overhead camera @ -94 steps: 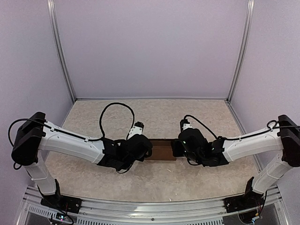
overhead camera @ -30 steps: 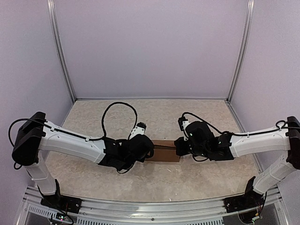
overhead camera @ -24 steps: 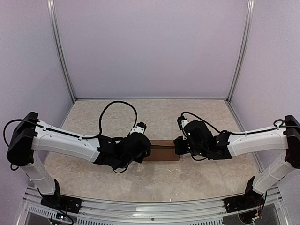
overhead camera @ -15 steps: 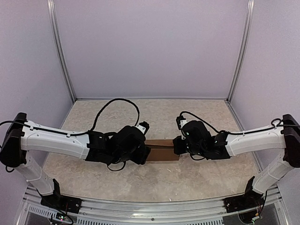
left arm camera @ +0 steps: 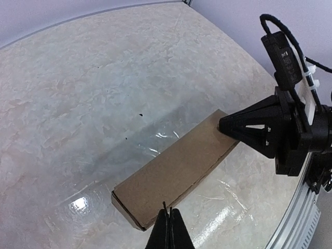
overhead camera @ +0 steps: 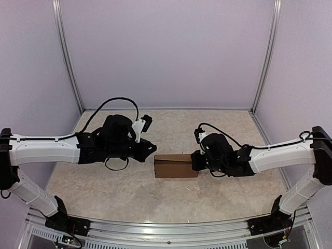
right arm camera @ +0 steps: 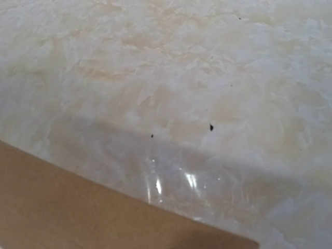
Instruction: Fold the paper box
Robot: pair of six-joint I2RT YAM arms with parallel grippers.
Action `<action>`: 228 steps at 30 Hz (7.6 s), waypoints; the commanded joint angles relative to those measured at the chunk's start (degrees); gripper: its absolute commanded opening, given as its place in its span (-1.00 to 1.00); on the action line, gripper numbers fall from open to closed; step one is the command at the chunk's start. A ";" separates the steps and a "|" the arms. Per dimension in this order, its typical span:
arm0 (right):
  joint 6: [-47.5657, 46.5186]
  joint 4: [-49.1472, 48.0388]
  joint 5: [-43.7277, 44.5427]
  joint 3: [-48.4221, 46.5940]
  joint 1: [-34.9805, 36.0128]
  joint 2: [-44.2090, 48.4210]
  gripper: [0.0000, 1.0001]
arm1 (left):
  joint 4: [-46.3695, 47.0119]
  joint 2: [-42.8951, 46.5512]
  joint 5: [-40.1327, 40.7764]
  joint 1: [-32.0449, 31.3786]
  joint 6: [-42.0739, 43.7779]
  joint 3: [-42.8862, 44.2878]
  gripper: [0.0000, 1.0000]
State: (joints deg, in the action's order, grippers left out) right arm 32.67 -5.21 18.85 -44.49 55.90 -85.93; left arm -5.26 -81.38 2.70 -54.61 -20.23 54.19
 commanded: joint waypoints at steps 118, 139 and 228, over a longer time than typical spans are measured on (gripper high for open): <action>-6.90 2.54 -10.45 0.18 0.81 -6.99 -1.00 | -1.39 -16.97 -11.47 15.02 -4.79 5.41 -0.92; -8.37 -3.65 -12.16 -8.88 -4.90 -15.59 -1.00 | -2.44 -15.63 -14.30 7.73 -2.40 3.30 -0.99; -14.39 7.78 -9.05 -8.04 -13.53 -2.51 0.36 | -12.52 -7.44 4.83 11.87 3.35 12.92 0.15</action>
State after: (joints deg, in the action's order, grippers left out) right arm 20.23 -2.17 6.17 -51.70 42.78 -91.13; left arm -14.17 -91.48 2.61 -43.40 -18.50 65.21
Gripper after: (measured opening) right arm 0.547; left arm 0.481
